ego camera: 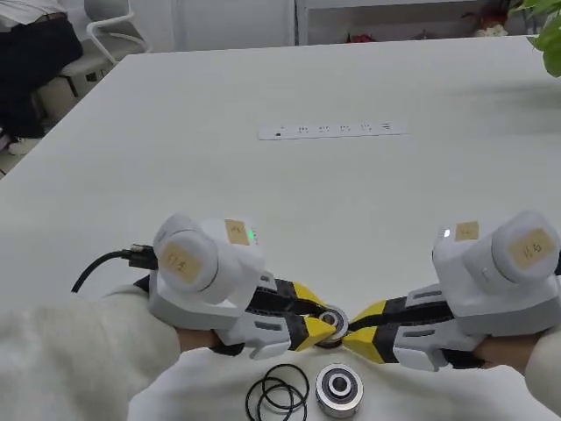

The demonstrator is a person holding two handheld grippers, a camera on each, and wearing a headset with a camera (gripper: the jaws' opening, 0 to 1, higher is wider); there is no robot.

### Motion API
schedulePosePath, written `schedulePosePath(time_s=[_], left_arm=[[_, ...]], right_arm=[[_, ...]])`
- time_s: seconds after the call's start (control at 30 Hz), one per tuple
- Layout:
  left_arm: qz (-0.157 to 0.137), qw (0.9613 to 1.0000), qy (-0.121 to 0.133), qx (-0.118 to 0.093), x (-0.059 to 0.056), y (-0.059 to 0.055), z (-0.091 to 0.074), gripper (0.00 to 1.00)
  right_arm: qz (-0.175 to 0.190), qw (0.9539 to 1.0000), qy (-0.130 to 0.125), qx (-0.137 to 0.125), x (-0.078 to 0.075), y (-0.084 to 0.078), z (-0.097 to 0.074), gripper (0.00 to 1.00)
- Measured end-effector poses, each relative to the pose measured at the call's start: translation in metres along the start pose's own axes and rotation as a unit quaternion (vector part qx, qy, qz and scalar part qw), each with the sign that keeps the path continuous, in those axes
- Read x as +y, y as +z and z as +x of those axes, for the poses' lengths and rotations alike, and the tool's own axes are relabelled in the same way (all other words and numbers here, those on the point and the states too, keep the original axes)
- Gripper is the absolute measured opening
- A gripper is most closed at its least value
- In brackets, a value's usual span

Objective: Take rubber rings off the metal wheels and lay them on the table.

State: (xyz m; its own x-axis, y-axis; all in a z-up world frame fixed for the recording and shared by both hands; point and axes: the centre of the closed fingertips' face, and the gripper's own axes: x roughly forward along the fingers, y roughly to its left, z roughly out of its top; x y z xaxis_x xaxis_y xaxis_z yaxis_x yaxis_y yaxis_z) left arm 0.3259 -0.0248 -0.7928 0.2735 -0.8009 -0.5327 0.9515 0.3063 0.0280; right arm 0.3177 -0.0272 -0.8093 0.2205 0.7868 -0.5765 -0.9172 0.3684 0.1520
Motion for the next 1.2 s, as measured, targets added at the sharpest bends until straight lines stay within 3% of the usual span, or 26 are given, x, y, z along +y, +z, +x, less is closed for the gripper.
schedulePosePath(time_s=[0.27, 0.4, 0.53, 0.77, 0.9, 1.07, 1.1, 1.2], left_arm=[[0.004, 1.0, 0.0, 0.0, 0.0, 0.0, 0.0, 0.14], [0.005, 1.0, 0.001, 0.001, 0.0, 0.0, 0.0, 0.14], [0.004, 1.0, 0.002, 0.0, 0.0, 0.0, 0.0, 0.14], [0.002, 1.0, 0.002, -0.002, 0.0, 0.0, -0.001, 0.14], [-0.002, 1.0, 0.002, -0.003, 0.0, 0.0, -0.001, 0.14], [-0.006, 1.0, 0.005, -0.001, 0.001, -0.001, -0.001, 0.14], [-0.007, 1.0, 0.003, -0.001, 0.0, -0.001, -0.001, 0.14], [-0.005, 1.0, 0.005, 0.0, 0.0, -0.001, -0.002, 0.14]], right_arm=[[0.031, 0.9995, -0.001, 0.002, -0.001, -0.001, -0.001, 0.06], [0.04, 0.9992, -0.005, -0.005, -0.002, 0.001, 0.001, 0.2], [0.013, 0.9999, -0.003, -0.003, 0.001, 0.001, 0.004, 0.18], [0.019, 0.9998, -0.006, -0.009, -0.001, 0.004, 0.005, 0.2], [0.015, 0.9999, -0.007, -0.004, -0.002, 0.001, 0.002, 0.16], [0.006, 0.9999, -0.015, 0.002, -0.006, -0.002, 0.0, 0.01], [-0.011, 0.9996, -0.025, -0.007, -0.011, 0.003, 0.0, 0.0], [-0.005, 0.9998, -0.019, 0.003, -0.005, 0.001, -0.001, 0.0]])
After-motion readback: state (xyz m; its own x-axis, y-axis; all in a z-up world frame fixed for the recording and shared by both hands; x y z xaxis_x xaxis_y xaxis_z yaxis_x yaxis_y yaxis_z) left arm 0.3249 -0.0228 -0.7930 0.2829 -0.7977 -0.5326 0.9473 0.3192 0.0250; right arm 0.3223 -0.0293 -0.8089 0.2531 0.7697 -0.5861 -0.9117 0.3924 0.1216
